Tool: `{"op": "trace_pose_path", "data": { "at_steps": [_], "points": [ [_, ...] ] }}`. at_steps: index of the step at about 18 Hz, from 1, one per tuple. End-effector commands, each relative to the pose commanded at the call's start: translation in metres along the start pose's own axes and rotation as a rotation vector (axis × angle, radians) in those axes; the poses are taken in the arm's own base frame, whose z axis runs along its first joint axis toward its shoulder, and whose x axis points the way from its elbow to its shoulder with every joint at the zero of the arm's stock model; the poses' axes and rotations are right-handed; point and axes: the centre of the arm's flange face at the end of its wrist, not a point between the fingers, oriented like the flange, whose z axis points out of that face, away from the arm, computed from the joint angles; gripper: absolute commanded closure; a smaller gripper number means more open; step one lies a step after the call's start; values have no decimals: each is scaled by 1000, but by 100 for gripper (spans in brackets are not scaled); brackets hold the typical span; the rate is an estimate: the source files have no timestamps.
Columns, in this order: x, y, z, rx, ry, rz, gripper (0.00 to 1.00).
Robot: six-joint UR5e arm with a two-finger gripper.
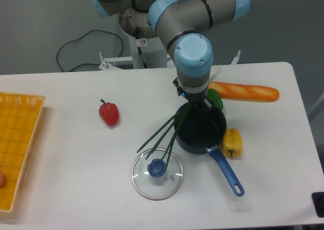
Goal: Place the green onion in the pot
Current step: 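Lift the held green onions up and swing them over the pot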
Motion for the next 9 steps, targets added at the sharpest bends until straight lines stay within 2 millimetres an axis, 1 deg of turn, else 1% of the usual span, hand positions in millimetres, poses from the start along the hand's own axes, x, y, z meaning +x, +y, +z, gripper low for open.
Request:
{"op": "trace_pose_path", "data": {
  "at_steps": [2,6,9],
  "points": [
    [3,3,3,-43,14,10,82],
    [4,3,7,-54,20,26,82],
    [5,10,12,-109,16,67,81]
  ]
}}
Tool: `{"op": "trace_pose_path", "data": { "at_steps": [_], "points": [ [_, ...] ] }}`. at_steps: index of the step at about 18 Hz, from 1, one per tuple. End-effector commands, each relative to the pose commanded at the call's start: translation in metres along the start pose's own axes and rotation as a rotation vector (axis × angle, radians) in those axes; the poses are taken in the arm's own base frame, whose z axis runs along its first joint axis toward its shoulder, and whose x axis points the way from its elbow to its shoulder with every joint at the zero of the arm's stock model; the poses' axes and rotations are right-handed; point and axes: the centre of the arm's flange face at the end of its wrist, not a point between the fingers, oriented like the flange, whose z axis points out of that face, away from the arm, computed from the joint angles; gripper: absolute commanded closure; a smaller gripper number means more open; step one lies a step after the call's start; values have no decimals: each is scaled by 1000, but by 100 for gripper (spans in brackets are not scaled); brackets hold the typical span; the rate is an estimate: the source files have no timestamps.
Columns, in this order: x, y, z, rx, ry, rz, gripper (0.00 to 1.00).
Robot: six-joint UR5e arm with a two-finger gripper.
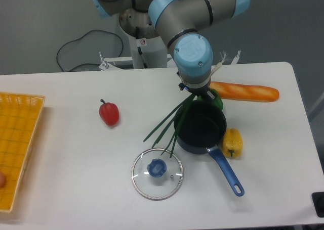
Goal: Place the green onion in the pot
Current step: 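Lift the held green onions up and swing them over the pot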
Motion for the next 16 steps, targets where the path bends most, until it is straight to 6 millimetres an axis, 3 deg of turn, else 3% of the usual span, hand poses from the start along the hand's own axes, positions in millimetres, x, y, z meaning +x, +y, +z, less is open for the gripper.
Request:
{"op": "trace_pose_path", "data": {
  "at_steps": [7,16],
  "points": [
    [-5,9,6,-25,-2,6,81],
    [-28,54,15,-111,-2,63,81]
  ]
}}
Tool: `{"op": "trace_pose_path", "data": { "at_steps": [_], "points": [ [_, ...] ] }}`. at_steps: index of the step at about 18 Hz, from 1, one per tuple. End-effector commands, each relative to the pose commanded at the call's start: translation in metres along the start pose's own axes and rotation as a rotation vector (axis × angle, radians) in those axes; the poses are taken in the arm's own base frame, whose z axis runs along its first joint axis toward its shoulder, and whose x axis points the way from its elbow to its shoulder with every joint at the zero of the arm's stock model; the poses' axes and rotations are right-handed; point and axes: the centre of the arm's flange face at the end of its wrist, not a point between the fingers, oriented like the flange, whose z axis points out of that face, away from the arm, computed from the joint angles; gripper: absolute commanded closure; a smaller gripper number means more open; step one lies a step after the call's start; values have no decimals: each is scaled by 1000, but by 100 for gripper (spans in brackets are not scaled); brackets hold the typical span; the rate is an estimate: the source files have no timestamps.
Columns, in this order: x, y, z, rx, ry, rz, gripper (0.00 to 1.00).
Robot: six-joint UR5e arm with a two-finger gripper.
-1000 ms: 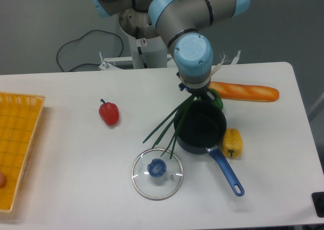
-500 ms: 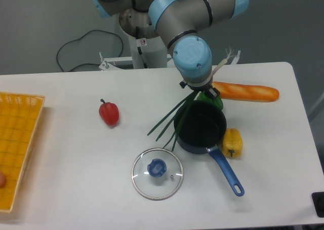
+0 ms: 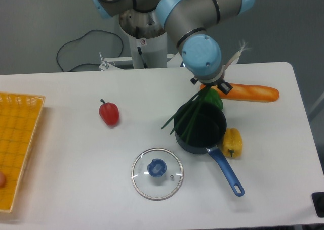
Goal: Place the green onion in the pot
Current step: 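Lift the held green onions up and swing them over the pot, then lower the green onions stalk-first into the dark pot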
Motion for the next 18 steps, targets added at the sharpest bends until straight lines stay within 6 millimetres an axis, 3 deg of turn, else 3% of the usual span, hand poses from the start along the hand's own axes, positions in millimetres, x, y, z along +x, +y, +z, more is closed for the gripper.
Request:
{"op": "trace_pose_path", "data": {
  "at_steps": [8,18],
  "points": [
    [-14,9,12,-15,-1,-21,81],
    [-29,1,33,-101,14,-8,79]
  ]
}}
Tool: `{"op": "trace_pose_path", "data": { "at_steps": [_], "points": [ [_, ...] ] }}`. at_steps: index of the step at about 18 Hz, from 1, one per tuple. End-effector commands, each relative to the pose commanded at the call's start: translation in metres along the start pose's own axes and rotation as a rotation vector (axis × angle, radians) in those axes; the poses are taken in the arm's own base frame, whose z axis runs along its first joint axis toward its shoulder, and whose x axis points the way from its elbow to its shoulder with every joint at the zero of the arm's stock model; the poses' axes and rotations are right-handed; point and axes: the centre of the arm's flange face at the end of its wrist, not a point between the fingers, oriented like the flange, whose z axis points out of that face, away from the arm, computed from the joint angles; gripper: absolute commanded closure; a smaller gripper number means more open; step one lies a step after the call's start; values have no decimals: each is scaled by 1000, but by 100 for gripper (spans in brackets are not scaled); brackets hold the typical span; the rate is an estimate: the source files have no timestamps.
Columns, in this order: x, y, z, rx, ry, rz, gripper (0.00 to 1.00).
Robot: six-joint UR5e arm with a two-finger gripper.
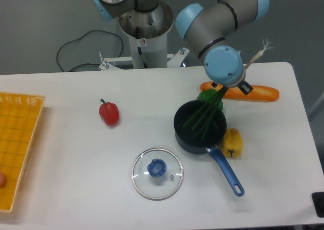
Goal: Place the green onion in the pot
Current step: 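Lower the green onions stalk-first into the dark pot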
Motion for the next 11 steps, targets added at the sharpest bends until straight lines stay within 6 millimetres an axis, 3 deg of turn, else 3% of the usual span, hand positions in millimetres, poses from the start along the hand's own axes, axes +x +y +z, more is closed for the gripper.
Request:
{"op": "trace_pose_path", "data": {
  "at_steps": [11],
  "points": [
    [-3,-24,13,-14,23,15,78]
  ]
}}
